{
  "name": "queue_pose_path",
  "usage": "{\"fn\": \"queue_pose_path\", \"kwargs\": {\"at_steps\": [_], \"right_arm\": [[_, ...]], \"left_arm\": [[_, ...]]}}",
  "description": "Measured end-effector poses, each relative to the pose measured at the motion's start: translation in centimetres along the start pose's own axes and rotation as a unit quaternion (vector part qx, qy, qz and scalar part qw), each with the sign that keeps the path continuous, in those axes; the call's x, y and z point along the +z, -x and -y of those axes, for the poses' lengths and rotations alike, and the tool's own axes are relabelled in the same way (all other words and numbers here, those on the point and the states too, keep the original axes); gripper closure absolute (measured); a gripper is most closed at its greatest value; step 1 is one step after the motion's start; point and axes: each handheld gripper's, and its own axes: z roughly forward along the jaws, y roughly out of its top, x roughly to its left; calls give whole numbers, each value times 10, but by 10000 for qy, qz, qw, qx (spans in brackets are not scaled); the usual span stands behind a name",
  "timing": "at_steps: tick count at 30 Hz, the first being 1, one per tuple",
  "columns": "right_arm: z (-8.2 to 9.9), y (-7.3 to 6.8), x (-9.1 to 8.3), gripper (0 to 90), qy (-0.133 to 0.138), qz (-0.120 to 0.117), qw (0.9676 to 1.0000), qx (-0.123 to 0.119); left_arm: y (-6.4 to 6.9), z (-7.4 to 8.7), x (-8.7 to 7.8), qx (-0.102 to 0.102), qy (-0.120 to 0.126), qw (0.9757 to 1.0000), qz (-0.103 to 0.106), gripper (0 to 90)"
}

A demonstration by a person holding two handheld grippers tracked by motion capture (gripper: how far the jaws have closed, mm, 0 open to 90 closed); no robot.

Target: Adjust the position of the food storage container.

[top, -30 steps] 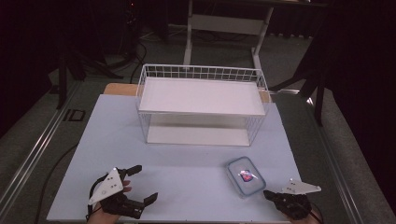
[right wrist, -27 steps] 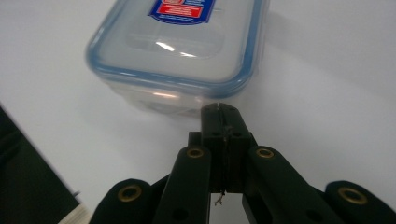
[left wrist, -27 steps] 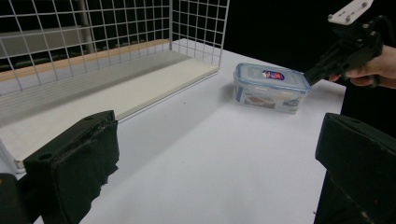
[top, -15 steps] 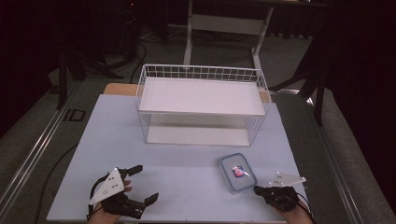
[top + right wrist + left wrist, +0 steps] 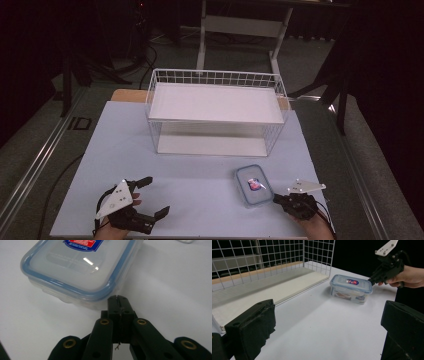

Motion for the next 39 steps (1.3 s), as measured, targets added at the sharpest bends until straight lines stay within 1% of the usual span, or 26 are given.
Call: {"fn": "queue_pose_path", "kwargs": {"at_steps": [3,4,5,6,7,9,13,15,18,20,21,22,24,27,31,34,37,39], "right_arm": [[-1,-3,1,900,27,-50,10000,-11],[-2,-5,2,900,41,-127,9999,-12],[-5,-12,5,900,-2,-221,9997,-117],[-6,-16,7,900,-20,-312,9994,-176],[-8,-20,9,900,-19,-337,9991,-254],[-11,-29,14,900,-44,-468,9983,-335],[-21,-45,25,900,-94,-622,9966,-537],[-26,-51,31,900,-101,-744,9956,-568],[-33,-60,40,900,-136,-829,9940,-697],[-34,-64,41,900,-153,-841,9931,-801],[-34,-64,41,900,-166,-808,9929,-856],[-34,-62,40,900,-178,-793,9931,-846],[-33,-55,37,900,-178,-713,9946,-729],[-31,-46,33,900,-118,-514,9967,-624],[-32,-37,34,900,-98,-348,9977,-574],[-35,-34,37,900,-116,-367,9978,-533],[-38,-40,40,900,-101,-500,9972,-541],[-40,-44,43,900,-75,-542,9967,-594]], "left_arm": [[0,0,0,-2,-3,10000,1,6],[0,0,1,-2,-13,10000,5,6],[1,0,1,-4,-11,10000,8,6],[1,0,1,2,-13,10000,10,6],[1,0,1,10,-15,10000,8,7],[1,0,1,4,-8,10000,10,7],[1,0,2,8,-15,10000,21,7],[1,0,1,21,-16,10000,17,7],[1,0,0,28,-16,10000,14,7],[1,0,0,20,-8,10000,8,7],[1,-1,-1,24,-2,10000,3,6],[1,-1,-1,18,11,10000,3,6],[0,-1,-1,17,19,10000,2,7],[1,-1,0,20,5,10000,9,7],[1,-1,0,38,1,10000,20,6],[1,-1,0,29,-2,10000,13,7],[0,-1,0,15,8,10000,6,7],[1,-1,0,16,9,10000,14,7]]}}
